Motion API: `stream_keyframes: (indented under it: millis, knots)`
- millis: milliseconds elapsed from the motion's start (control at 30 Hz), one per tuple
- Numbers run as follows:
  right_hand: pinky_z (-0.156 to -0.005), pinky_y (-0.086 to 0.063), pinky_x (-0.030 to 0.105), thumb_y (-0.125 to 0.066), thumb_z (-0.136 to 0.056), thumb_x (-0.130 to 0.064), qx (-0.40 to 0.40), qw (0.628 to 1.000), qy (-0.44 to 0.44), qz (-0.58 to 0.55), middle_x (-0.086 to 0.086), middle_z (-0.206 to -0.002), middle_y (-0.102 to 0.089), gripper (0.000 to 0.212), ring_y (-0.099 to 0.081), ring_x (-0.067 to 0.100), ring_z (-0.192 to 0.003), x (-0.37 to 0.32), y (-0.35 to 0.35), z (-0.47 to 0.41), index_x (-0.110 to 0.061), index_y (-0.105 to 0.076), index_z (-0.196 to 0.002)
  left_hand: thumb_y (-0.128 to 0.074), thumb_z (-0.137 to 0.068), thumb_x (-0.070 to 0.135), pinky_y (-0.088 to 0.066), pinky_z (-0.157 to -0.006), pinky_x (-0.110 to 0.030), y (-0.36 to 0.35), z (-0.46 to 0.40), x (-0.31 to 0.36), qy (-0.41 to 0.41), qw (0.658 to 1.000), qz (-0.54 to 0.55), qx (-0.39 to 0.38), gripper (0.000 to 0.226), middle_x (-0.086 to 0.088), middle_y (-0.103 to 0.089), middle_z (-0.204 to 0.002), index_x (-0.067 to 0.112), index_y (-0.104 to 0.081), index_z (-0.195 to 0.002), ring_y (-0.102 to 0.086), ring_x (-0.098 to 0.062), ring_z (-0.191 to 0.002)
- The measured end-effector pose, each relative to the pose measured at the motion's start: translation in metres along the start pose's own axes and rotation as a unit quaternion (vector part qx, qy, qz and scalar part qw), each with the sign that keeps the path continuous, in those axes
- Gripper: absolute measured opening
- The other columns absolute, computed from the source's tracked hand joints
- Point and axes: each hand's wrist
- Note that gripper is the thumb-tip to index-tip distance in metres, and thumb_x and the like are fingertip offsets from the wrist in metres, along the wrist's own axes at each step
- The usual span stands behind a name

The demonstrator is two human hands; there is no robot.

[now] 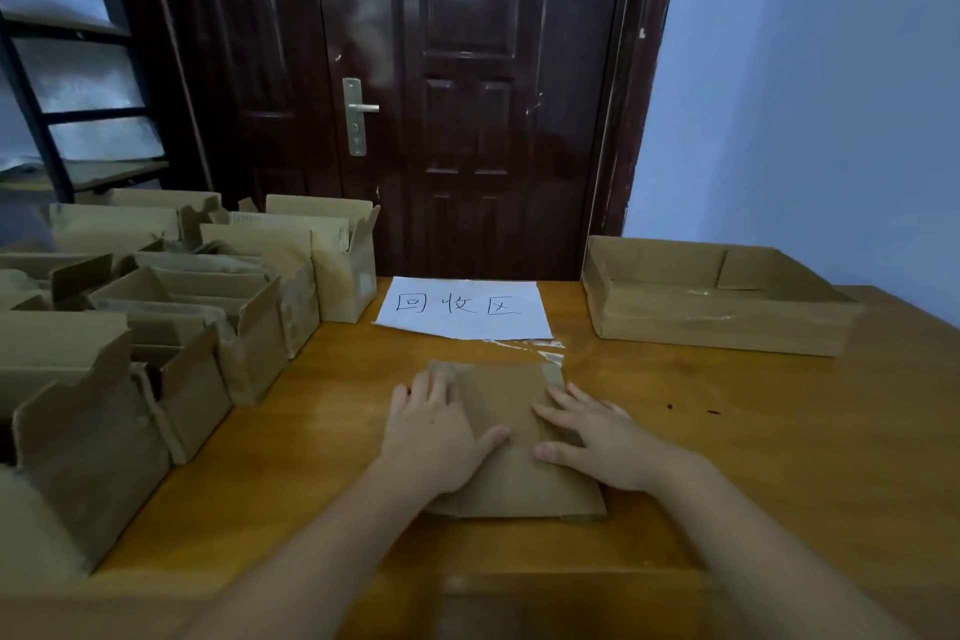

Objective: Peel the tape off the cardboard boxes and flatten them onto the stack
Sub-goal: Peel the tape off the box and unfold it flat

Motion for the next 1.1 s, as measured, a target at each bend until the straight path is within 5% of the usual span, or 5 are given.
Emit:
stream_keyframes:
  millis: [267, 433, 600, 900, 1100]
  knots:
    - [-0.118, -0.030, 0.041, -0.019, -0.099, -0.072, 0.084, 0.990, -0.004, 0.111, -0.003, -0.163, -0.033, 0.069, -0.029, 0.023, -0.149, -0.020, -0.002, 0.010, -0.037, -0.034, -0.156, 0.001, -0.066, 0.106, -0.015, -0.124, -0.051, -0.006, 0.013, 0.010, -0.006, 0.995, 0.085, -0.044, 0.134, -0.008, -0.024, -0.168, 0.015, -0.025, -0.161, -0.021, -0.029, -0.154]
    - [-0.063, -0.048, 0.027, -0.028, -0.096, -0.072, 0.170, 0.969, 0.043, 0.174, -0.012, -0.074, -0.060, 0.064, -0.058, 0.008, -0.071, -0.029, 0.011, 0.014, -0.026, -0.070, -0.082, -0.019, -0.047, 0.116, 0.018, -0.122, -0.052, -0.014, 0.003, -0.029, -0.067, 0.984, 0.124, -0.104, 0.147, 0.003, 0.003, -0.174, 0.029, -0.009, -0.165, 0.014, -0.020, -0.158]
    - [-0.054, -0.047, 0.024, -0.036, -0.091, -0.078, 0.163, 0.971, 0.053, 0.170, -0.006, -0.059, -0.058, 0.065, -0.053, 0.006, -0.055, -0.038, 0.018, 0.007, -0.023, -0.060, -0.066, -0.024, -0.069, 0.103, 0.008, -0.123, -0.047, -0.010, -0.013, -0.066, -0.064, 0.986, 0.087, -0.128, 0.115, 0.003, 0.012, -0.172, 0.040, -0.004, -0.164, 0.018, -0.023, -0.157]
    - [-0.119, -0.024, 0.043, -0.060, -0.073, -0.084, 0.070, 0.996, 0.042, -0.020, -0.013, -0.165, -0.022, 0.097, -0.016, 0.013, -0.152, -0.050, 0.012, -0.015, -0.040, -0.032, -0.155, -0.051, -0.054, 0.106, 0.004, -0.125, -0.046, 0.000, -0.008, -0.082, -0.121, 0.964, 0.141, -0.188, 0.144, 0.005, 0.021, -0.171, 0.034, 0.008, -0.164, 0.020, -0.020, -0.156]
    - [-0.124, 0.003, 0.045, -0.020, -0.067, -0.105, 0.023, 0.999, 0.033, 0.032, -0.013, -0.169, 0.009, 0.112, 0.013, 0.013, -0.155, -0.055, -0.008, -0.038, -0.045, 0.005, -0.159, -0.070, -0.062, 0.090, 0.001, -0.126, -0.043, 0.015, -0.017, -0.082, -0.147, 0.952, 0.149, -0.223, 0.139, 0.005, 0.016, -0.172, 0.030, 0.003, -0.165, 0.015, -0.019, -0.157]
Point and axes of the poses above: each hand's wrist, its own z-axis away from the middle knuckle, its own y-axis out of the back of the hand, x = y × z
